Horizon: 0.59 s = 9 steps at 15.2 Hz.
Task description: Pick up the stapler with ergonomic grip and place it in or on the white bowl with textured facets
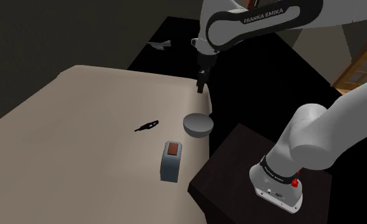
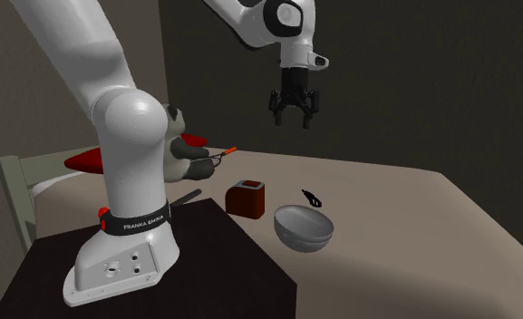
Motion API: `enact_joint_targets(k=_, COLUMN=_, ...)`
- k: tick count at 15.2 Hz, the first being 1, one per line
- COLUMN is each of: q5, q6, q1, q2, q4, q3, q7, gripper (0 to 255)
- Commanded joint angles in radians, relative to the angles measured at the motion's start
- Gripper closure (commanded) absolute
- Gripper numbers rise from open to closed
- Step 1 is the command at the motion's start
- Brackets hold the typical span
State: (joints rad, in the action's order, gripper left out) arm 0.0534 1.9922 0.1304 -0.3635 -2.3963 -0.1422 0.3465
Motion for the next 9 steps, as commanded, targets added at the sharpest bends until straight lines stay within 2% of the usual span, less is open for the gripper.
enact_joint_targets(k=1, q5=-0.002, q6=0.064, q1=0.011, q2=0.069, q4=0.010, q3=-0.015, q7=0.065, gripper=0)
enact_joint_targets(k=9, q5=-0.050, q6=0.265, q1=0.052, q2=0.368, q4=0.117, q3=-0.028, q7=0.299, gripper=0)
